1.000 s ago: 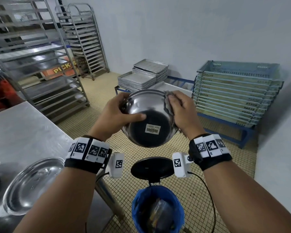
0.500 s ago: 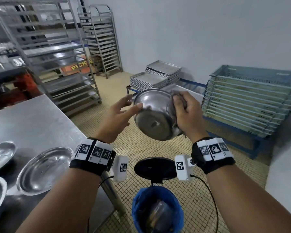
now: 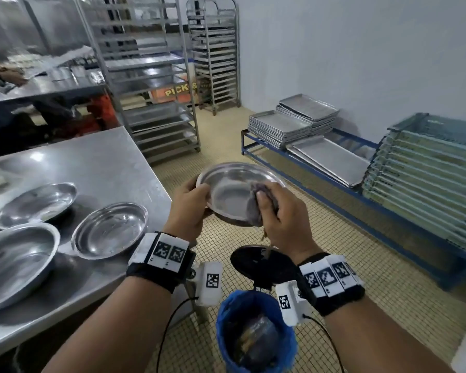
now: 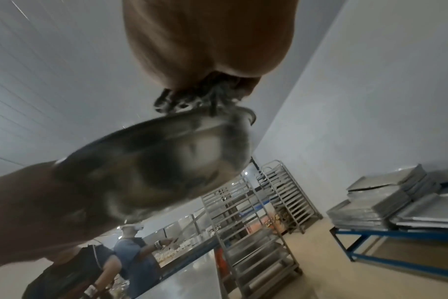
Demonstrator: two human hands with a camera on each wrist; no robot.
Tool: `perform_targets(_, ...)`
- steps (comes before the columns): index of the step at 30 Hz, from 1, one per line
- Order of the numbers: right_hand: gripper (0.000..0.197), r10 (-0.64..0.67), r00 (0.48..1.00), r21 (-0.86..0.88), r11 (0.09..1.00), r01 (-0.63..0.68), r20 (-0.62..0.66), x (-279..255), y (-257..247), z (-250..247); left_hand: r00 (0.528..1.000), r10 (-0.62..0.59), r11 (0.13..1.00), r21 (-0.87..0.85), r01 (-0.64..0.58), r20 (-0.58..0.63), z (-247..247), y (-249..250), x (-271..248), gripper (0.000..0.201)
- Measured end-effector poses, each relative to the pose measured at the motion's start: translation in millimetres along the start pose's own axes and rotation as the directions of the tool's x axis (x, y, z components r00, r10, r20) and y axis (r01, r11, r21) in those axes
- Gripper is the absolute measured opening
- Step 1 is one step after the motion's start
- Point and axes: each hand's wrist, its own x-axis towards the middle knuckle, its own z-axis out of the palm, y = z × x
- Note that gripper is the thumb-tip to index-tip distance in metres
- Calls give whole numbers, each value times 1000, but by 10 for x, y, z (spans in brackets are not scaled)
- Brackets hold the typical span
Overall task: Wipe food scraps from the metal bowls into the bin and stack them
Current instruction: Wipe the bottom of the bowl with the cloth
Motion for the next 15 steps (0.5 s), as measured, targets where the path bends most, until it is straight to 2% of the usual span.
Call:
perform_targets(2,33,68,996,-33,997,-70,-60,12,31,69,998,54,998,-9,-54,-45,-197,-71,-107,42)
perform_targets(4,35,146,983,-53,987,-153,-107,44,37,181,993,77,997,14,-76,-94,-404,-130,-220,36)
perform_targets(6,32,249,963,-16,968,-252,-102,97,24,331,987,84,996,-18,-87,-138,-604,-171,-321,31)
perform_targets(10,26,397,910,38,914,-404,120,194,-113,773,965,112,991,-48,-127,-237,-1056,-208,-479,40)
perform_targets(13,17,403,858,118,881,-458,317,223,-357,1161,927,96,992,-45,-120,-361,-1468,-232,-542,35)
perform_targets(15,16,380,845,132,881,-454,376,231,-521,1465,899,67,993,-57,-101,-433,-1771,-232,-551,32)
